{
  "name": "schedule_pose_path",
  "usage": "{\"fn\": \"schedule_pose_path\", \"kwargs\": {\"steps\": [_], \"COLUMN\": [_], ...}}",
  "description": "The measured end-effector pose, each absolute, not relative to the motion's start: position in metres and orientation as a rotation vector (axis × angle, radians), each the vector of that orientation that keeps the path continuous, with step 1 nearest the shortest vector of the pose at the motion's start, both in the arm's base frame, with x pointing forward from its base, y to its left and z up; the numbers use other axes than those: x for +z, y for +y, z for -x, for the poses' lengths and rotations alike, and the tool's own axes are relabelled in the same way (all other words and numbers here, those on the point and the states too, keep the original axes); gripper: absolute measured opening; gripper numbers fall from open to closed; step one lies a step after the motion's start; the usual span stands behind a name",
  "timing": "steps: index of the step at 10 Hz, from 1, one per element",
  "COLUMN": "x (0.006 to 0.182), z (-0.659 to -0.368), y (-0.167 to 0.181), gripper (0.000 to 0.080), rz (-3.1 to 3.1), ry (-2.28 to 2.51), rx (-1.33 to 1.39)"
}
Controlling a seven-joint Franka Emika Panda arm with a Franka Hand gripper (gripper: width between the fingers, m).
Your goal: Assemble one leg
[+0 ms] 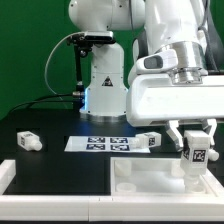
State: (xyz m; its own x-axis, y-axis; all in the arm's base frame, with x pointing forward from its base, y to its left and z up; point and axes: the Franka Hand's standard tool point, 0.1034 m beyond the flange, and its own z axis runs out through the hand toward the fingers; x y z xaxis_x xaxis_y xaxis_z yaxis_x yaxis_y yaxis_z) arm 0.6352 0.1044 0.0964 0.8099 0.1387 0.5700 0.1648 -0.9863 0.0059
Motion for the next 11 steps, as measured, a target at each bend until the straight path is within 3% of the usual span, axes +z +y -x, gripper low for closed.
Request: {"fn": "schedule_pose_path", "kwargs": {"steps": [3,11], "x": [0.082,0.079], "z": [-0.631,-0.632], "y": [0.110,0.109], "gripper": [0.0285,0.0291], "rz": [2.952,2.942], "ry": [-0.252,-0.259], "rx": [-0.891,-0.932]}}
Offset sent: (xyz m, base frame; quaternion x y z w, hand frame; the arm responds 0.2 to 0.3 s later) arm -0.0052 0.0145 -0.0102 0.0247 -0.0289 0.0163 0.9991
